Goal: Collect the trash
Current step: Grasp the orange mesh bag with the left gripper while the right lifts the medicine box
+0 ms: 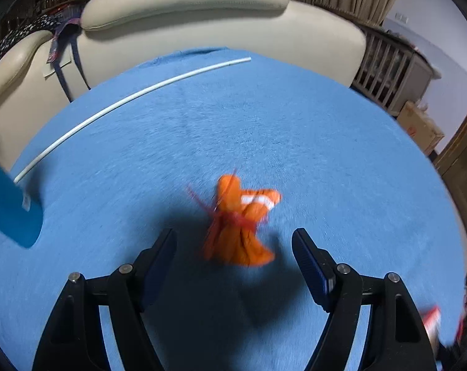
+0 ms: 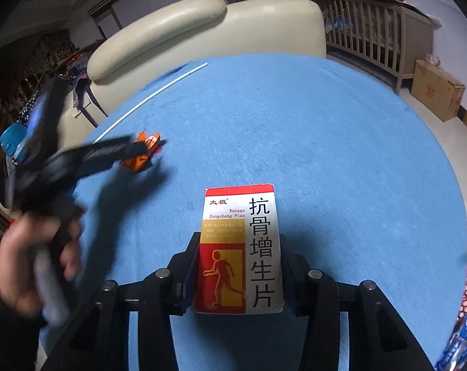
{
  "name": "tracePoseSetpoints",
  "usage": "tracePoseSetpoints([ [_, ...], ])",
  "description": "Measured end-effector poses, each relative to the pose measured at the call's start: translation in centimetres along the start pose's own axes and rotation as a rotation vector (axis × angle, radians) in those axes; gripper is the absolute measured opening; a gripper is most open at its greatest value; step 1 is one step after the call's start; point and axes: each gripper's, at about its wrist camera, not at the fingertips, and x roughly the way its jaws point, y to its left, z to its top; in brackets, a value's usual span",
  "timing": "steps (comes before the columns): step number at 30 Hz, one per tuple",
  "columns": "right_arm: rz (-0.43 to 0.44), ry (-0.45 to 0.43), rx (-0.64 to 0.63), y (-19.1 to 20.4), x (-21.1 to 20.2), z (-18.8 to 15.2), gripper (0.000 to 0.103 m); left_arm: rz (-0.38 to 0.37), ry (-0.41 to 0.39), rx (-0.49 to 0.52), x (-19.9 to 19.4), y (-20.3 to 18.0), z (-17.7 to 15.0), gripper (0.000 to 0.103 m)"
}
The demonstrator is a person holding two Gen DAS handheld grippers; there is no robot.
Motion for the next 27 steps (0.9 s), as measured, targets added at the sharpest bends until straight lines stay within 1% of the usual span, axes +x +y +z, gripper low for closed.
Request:
tracePoseSetpoints([
  [3,0.016,-0.003,0.008,-0.4,-0.6,-0.3,0.048,0.018,0.040,0.020,1.4,-0.7,0.3,0.077],
  [4,0.020,-0.005,0.005,-0.4,-0.7,-0.3,0.048,0.026,0.056,0.025,1.7,-0.7,0.2,0.062],
  [5,0.022,-0.009,0.001,-0.5,-0.9,-0.4,0.048,0.037,0.047,0.025,1.5,-0.6,-0.1,0.037],
  [6,0.022,-0.015,-0.003,-0.4,-1.1,-0.3,0.048,0.045,0.058,0.027,1.2,-0.5,-0.5,0.034],
  [7,0.024,-0.021,-0.005,-0.4,-1.3,-0.3,0.048,0.025,0.070,0.023,0.7,-0.3,-1.0,0.034],
  [8,0.027,-0.026,-0.004,-0.5,-1.5,-0.2,0.048,0.028,0.066,0.033,0.3,-0.4,-1.5,0.033],
  [10,0.030,-0.036,-0.007,-0.5,-2.0,-0.3,0.048,0.060,0.049,0.058,-0.9,-0.4,-2.7,0.033],
  [14,0.035,-0.054,-0.011,-0.1,-2.7,-0.6,0.048,0.075,0.037,0.039,-3.4,0.2,-5.2,0.033],
  [17,0.035,-0.070,-0.014,0.3,-4.1,-1.5,0.048,0.082,0.011,0.026,-5.9,0.6,-7.8,0.033],
  [18,0.037,-0.073,-0.013,0.3,-4.4,-1.7,0.048,0.082,0.009,0.022,-6.4,0.6,-8.0,0.033],
  [22,0.031,-0.093,-0.022,0.8,-6.2,-3.3,0.048,0.078,-0.027,0.015,-9.5,0.7,-10.8,0.033],
  [27,0.025,-0.122,-0.030,1.3,-8.8,-5.3,0.048,0.060,-0.057,-0.008,-12.5,1.1,-13.5,0.033],
])
